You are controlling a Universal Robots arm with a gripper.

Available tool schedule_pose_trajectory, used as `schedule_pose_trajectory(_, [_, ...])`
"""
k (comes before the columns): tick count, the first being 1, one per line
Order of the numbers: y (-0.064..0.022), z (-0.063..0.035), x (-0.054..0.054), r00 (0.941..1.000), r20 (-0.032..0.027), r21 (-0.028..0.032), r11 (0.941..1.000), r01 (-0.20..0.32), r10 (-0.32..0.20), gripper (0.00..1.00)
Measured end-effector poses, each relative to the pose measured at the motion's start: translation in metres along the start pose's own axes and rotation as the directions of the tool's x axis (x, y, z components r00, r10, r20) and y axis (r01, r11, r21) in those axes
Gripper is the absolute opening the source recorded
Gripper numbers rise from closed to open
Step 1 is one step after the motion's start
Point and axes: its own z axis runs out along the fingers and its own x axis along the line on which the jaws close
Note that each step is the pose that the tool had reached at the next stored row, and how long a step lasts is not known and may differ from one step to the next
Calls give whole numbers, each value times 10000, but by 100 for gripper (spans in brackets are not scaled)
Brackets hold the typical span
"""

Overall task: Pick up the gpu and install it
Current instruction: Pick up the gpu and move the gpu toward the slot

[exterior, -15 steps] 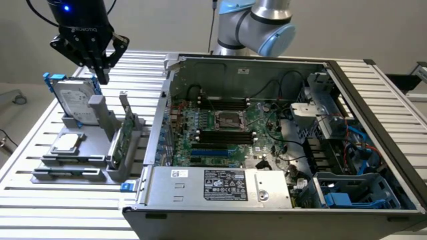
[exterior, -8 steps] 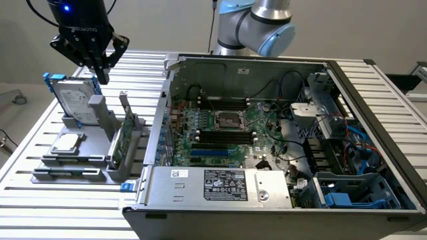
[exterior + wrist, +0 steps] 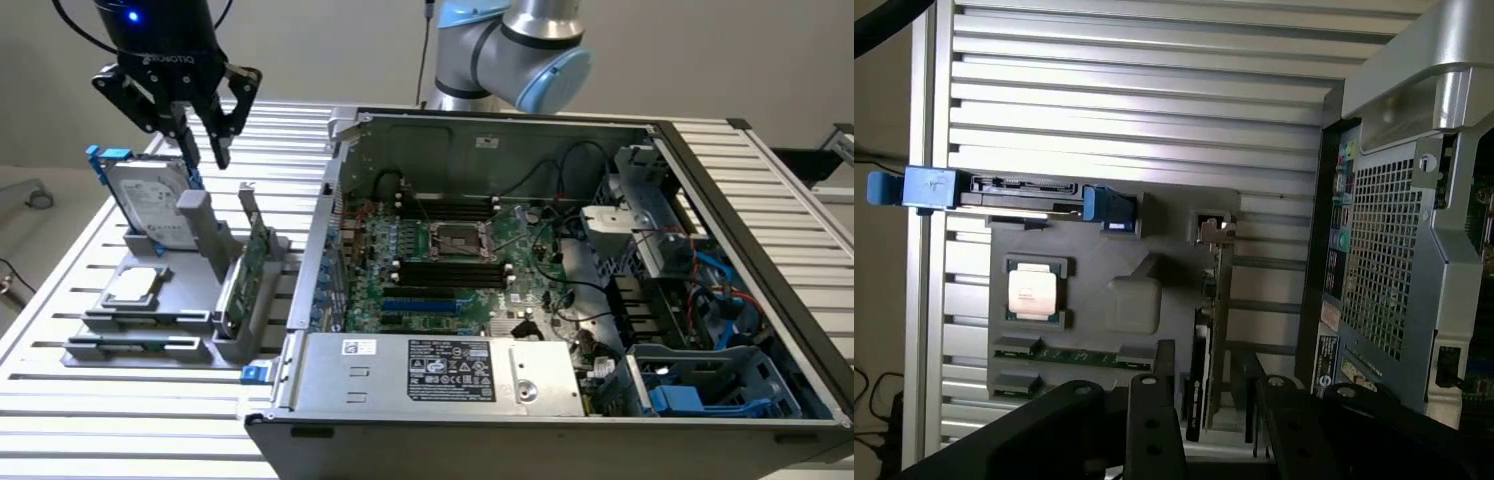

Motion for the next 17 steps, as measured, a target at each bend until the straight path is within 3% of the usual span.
schedule_pose_trajectory(7, [-51, 99, 29, 10000, -3, 29, 10000, -1, 1, 36])
schedule_pose_trajectory(17, [-307, 281, 46, 10000, -1, 33, 10000, -1, 1, 36])
